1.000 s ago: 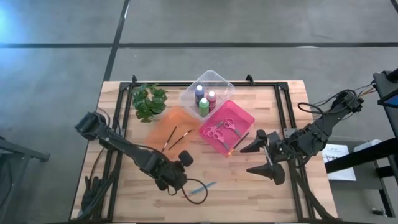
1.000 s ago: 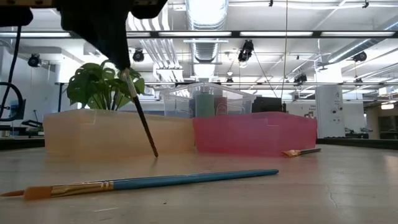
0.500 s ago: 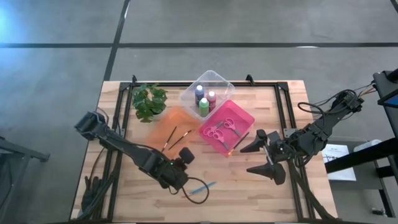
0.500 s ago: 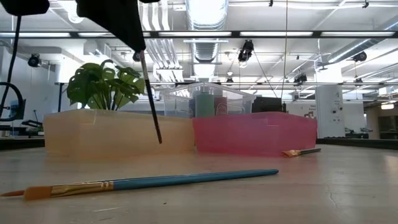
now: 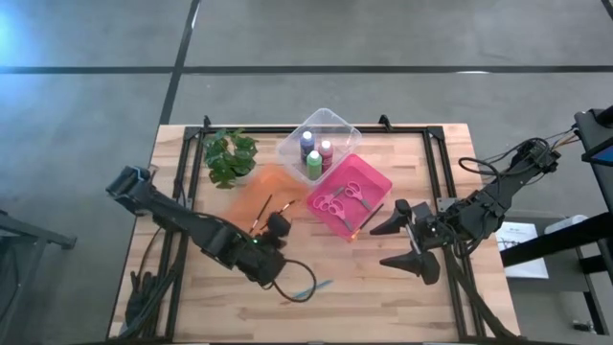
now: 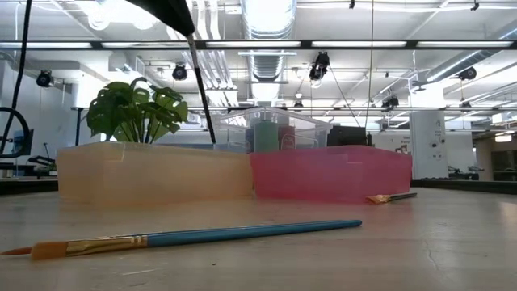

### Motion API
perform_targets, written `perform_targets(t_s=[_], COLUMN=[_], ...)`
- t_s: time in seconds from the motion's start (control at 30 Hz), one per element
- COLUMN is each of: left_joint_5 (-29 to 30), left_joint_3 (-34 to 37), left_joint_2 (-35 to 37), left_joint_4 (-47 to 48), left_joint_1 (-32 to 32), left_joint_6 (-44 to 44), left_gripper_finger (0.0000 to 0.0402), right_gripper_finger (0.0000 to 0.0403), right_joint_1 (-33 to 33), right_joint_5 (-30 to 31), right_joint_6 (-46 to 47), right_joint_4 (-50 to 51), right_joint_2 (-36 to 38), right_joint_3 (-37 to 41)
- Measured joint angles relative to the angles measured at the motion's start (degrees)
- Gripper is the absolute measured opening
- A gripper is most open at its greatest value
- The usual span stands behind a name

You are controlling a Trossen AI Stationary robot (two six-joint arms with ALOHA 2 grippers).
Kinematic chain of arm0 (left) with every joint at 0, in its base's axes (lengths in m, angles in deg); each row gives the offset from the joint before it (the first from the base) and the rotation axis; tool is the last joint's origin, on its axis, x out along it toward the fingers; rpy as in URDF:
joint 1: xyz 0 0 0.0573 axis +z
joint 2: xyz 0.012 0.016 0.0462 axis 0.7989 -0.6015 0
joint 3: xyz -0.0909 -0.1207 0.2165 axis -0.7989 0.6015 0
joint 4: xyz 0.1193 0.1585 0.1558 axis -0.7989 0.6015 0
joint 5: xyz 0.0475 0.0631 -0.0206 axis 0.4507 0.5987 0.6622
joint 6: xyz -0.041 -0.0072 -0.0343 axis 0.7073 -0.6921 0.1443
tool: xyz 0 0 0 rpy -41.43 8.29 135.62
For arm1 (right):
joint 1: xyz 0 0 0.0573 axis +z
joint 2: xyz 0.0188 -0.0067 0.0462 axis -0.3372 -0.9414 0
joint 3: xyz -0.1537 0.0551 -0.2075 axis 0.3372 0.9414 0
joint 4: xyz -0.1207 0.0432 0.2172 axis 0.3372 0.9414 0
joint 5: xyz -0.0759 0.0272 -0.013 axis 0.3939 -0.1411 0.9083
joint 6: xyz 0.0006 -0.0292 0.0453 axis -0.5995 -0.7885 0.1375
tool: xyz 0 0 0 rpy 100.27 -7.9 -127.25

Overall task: Pick & Place Paint Supplies
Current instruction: Put the black eyeshadow brush into the yellow bin

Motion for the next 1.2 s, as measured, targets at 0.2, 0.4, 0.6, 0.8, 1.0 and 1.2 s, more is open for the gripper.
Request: perform_targets(t_s=[0.2,0.4,0.6,0.8,1.0,1.2], left_joint_5=[4.3,6.57,6.1,5.92,2.26,0.77], left_joint_3=[0.09,1.85,8.98,16.73,21.47,22.12], left_joint_2=[2.78,3.25,3.25,3.25,3.25,3.25], left_joint_4=[4.18,4.95,0.59,-4.84,-6.94,-6.73], left_joint_1=[1.13,4.55,8.77,11.75,12.52,12.49], left_joint_6=[4.78,7.04,6.95,6.93,7.09,9.69], left_gripper_finger=[0.0,0.0,0.0,0.0,0.0,0.0028], right_gripper_finger=[0.037,0.037,0.037,0.037,0.037,0.037], right_joint_1=[0.0,-0.02,-0.02,-0.02,-0.02,-0.02], right_joint_5=[0.0,0.03,0.09,0.44,0.44,0.49], right_joint_6=[-0.04,-0.04,0.48,1.01,1.07,1.09], right_joint_4=[-0.02,-0.03,-0.14,-0.38,-1.18,-1.25], right_joint_2=[0.01,0.01,0.0,0.01,0.0,0.0], right_joint_3=[0.0,0.0,0.0,0.0,0.0,0.0])
